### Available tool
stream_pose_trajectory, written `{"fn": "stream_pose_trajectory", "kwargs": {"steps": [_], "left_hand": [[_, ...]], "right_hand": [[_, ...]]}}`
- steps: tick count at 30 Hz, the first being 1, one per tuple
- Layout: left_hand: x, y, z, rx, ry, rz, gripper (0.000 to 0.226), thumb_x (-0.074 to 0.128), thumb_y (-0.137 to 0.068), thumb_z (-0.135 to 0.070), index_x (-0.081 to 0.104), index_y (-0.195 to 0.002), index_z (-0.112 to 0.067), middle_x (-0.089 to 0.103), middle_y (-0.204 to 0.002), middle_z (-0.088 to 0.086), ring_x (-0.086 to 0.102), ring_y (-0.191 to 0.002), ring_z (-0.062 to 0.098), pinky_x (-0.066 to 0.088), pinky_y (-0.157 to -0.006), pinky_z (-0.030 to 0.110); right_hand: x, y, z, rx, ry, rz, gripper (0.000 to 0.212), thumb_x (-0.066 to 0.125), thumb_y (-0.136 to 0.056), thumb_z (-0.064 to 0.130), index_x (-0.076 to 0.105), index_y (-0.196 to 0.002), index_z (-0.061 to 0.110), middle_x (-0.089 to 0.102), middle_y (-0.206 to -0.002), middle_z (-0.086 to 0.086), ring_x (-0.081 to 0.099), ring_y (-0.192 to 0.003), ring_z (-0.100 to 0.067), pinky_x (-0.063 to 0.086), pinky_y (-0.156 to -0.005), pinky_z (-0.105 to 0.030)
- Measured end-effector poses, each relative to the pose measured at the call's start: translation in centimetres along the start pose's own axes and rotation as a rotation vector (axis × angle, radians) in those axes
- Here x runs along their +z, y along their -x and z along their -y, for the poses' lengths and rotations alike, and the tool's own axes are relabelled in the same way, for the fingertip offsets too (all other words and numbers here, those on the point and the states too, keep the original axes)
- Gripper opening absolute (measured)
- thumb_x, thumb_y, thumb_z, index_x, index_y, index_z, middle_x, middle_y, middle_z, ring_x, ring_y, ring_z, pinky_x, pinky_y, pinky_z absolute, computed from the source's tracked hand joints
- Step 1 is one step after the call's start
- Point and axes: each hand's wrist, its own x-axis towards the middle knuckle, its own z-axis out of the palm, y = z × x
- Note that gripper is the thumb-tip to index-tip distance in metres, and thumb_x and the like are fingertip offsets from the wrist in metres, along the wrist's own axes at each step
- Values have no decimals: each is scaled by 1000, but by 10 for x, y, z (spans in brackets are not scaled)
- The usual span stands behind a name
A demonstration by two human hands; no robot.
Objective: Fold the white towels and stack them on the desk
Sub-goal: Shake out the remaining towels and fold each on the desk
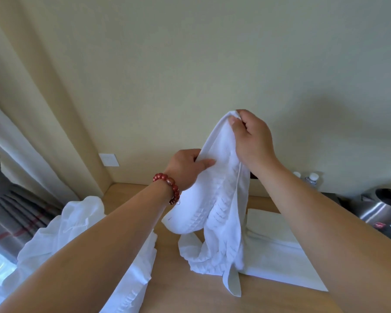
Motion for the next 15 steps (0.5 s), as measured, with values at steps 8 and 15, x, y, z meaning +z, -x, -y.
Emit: {"fn": "stream_pose_trajectory", "kwargs": {"steps": [8, 15], "left_hand": [[-3, 1, 51, -178, -162, 28, 19, 66, -92, -39, 73, -84, -23, 63, -71, 2, 52, -59, 16, 44, -57, 31], [-8, 7, 99, -327, -565, 69, 32, 54, -99, -45, 64, -100, -15, 57, -72, -3, 52, -62, 10, 35, -51, 22]], "right_hand": [[-22, -18, 12, 25, -143, -99, 42, 48, -101, 16, 28, -66, 24, 28, -55, 13, 26, -54, -5, 22, -51, -23], [-47, -42, 23, 38, -257, -229, 38, 50, -97, 20, 26, -67, 21, 28, -57, 12, 25, -60, -9, 21, -57, -31]]}}
